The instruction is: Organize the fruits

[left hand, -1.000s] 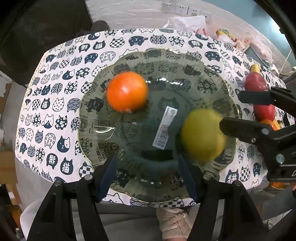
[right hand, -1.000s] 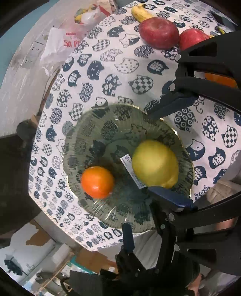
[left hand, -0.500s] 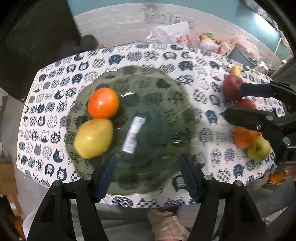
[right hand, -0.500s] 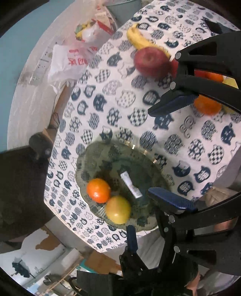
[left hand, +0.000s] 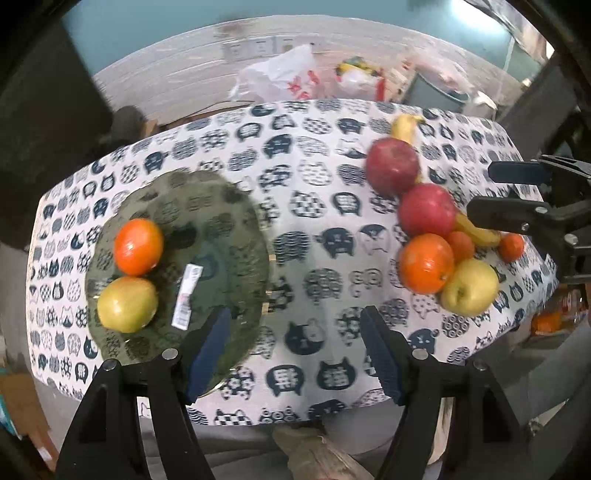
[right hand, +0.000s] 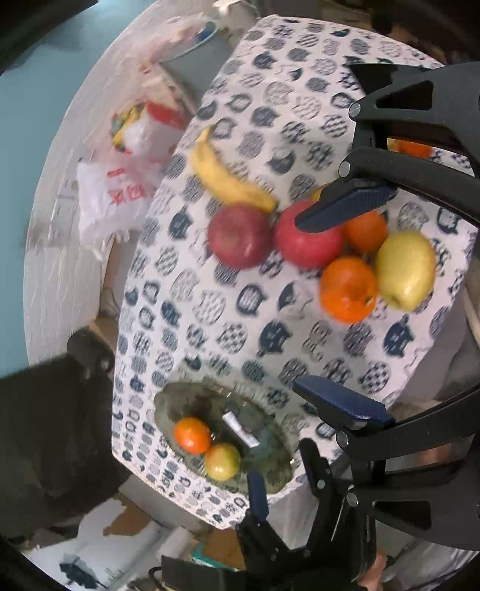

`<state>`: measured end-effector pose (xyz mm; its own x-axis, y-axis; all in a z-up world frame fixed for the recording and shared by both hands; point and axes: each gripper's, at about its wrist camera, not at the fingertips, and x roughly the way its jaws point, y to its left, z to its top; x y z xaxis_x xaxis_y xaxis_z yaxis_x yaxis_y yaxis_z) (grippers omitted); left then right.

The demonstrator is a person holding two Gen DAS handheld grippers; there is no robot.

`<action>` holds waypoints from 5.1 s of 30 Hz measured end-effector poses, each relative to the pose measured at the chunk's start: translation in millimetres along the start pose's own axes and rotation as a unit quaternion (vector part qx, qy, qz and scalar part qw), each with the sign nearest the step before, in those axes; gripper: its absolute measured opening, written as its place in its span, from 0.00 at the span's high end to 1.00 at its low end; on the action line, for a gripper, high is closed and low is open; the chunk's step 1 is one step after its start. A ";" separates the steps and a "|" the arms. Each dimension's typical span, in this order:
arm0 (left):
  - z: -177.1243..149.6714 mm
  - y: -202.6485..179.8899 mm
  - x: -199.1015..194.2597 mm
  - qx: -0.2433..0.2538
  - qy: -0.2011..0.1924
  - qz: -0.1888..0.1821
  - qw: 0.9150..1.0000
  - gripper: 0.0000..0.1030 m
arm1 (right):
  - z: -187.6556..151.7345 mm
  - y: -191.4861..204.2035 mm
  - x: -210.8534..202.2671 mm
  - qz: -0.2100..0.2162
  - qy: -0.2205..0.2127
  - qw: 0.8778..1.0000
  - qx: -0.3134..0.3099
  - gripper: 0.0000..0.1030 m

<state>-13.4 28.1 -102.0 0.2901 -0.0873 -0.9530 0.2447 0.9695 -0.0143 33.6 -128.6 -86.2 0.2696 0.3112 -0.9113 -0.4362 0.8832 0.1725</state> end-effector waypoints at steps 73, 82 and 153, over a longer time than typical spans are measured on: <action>84.8 -65.9 57.9 -0.011 0.034 -0.052 0.998 0.23 | -44.8 -105.1 17.6 -0.051 -0.012 0.998 0.045 0.29; 119.4 -75.2 82.3 -0.031 0.033 -0.058 0.997 0.21 | -28.5 -137.7 30.4 -0.049 -0.025 0.996 0.076 0.29; 60.5 5.7 18.0 -0.054 -0.062 -0.022 0.996 0.30 | 38.3 -29.3 28.5 0.001 -0.063 0.998 -0.006 0.30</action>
<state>49.3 18.3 -100.9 0.3957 -0.1506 -0.9059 0.1611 0.9826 -0.0930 87.0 -132.1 -102.9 0.3738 0.3549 -0.8569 -0.4461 0.8788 0.1693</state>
